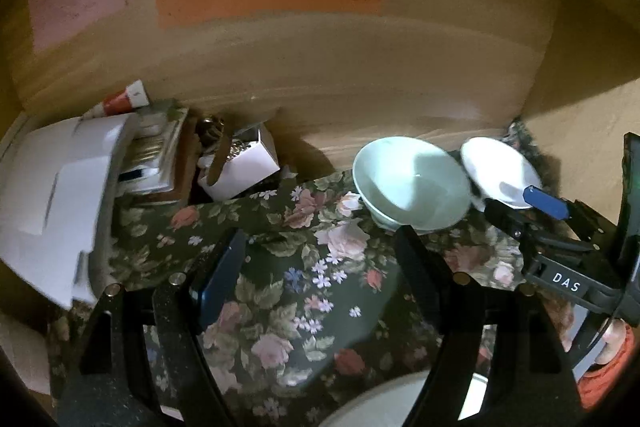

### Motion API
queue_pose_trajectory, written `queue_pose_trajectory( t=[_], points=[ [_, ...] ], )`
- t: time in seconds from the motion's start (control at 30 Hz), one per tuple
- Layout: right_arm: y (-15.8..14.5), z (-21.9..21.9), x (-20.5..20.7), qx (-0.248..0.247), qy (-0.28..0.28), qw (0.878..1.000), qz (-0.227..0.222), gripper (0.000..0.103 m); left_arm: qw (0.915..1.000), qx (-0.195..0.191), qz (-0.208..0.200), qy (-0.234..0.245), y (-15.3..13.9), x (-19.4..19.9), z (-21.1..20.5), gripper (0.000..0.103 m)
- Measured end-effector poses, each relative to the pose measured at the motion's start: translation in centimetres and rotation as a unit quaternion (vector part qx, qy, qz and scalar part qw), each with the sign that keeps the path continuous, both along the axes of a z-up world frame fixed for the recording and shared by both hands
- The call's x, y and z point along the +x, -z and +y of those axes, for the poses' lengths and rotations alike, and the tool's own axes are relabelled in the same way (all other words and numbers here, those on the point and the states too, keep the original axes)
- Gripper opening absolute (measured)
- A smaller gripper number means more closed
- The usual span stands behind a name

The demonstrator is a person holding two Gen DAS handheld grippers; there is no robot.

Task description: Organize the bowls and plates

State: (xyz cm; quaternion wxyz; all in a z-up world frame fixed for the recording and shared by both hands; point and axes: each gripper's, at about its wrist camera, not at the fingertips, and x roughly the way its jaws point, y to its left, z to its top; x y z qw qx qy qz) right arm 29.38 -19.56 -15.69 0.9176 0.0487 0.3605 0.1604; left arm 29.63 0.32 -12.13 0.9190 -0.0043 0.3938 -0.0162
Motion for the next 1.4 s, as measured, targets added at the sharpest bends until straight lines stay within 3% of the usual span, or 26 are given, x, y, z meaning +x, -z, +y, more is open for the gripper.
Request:
queue_pose_trajectory(
  t=[0.17,0.23,0.67,0.8,1.1,1.4],
  points=[
    [2.5,0.2,2.6,0.009,-0.008,0.999,0.050,0.045,0.9993,-0.007,0.036,-0.010,1.9,3.0,0.2,0.077],
    [3.5,0.4,3.4,0.016,-0.013,0.997,0.070,0.040,0.9988,-0.006,0.048,-0.013,2.6,4.2,0.3,0.077],
    [5.6,0.8,5.5,0.027,-0.014,0.994,0.102,0.040,0.9966,0.031,0.077,-0.002,4.8,7.2,-0.8,0.077],
    [6.5,0.9,6.4,0.040,-0.022,0.991,0.128,0.037,0.9965,0.031,0.077,0.006,5.2,7.2,-1.3,0.077],
    [6.3,1.3,6.0,0.010,-0.047,0.991,0.126,0.026,0.9962,0.029,0.082,0.004,5.4,6.9,-1.1,0.077],
    [5.9,1.9,5.6,0.005,-0.089,0.987,0.131,0.023,0.9956,0.028,0.089,0.002,6.2,6.9,-0.9,0.077]
  ],
)
